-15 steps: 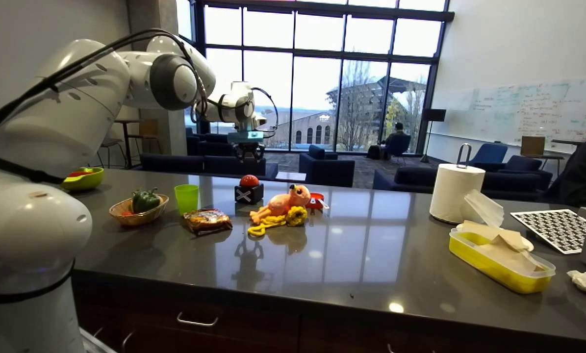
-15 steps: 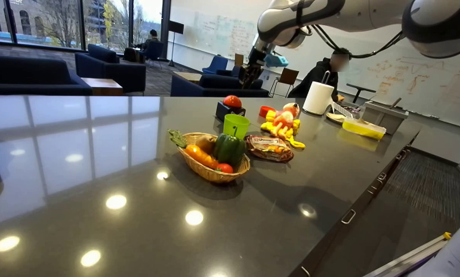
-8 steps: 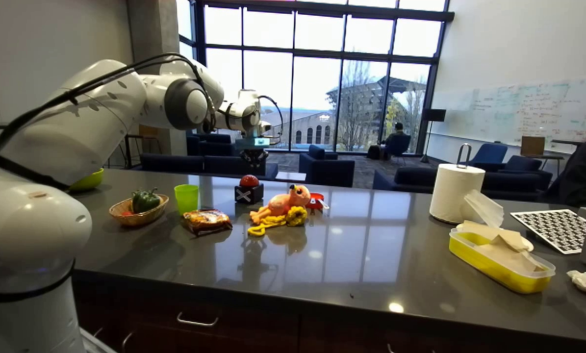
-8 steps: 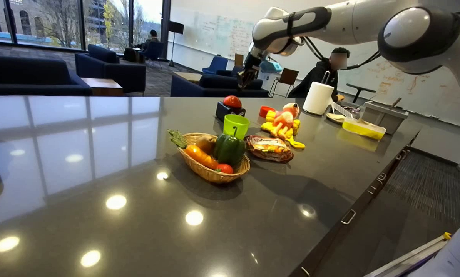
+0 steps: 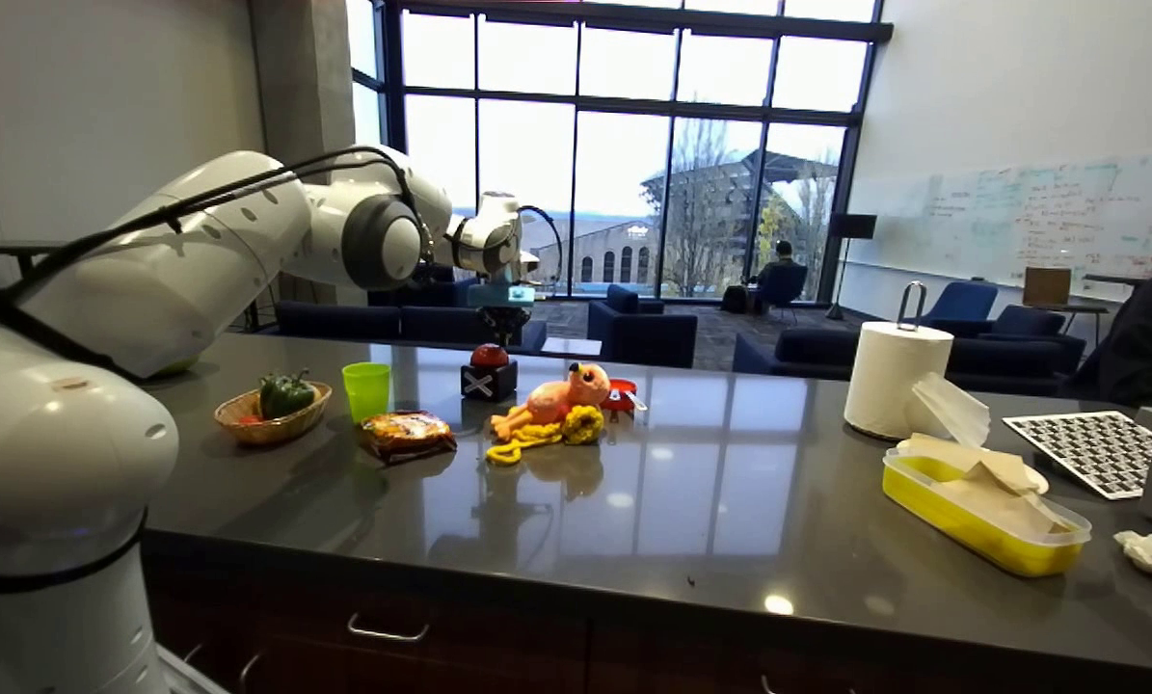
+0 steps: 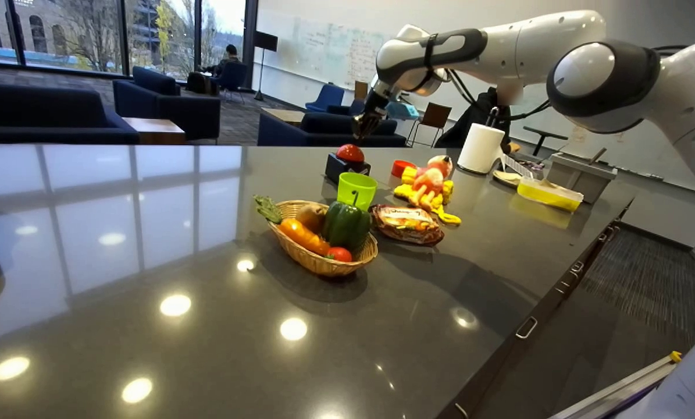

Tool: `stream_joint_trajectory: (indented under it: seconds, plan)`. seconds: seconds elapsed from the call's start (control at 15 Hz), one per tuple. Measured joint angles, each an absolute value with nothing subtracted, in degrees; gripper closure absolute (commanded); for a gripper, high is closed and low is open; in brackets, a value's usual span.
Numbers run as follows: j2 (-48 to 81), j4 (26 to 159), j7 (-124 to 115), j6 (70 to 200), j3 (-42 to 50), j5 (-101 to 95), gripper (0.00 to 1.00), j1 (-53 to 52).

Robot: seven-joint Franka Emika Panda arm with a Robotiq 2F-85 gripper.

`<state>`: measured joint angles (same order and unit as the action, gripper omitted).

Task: Press the big orange button

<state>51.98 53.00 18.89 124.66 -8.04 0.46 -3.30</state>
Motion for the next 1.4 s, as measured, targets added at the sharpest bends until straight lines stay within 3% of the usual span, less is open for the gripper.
stream_joint_trajectory:
  seconds: [0.87, 1.4]
  plan:
    - [52.13, 47.94, 18.60, 122.34, -9.07, 0.03, 1.00, -6.06]
    - [52.56, 48.96, 17.21, 113.90, -4.62, -4.63, 1.00, -6.26]
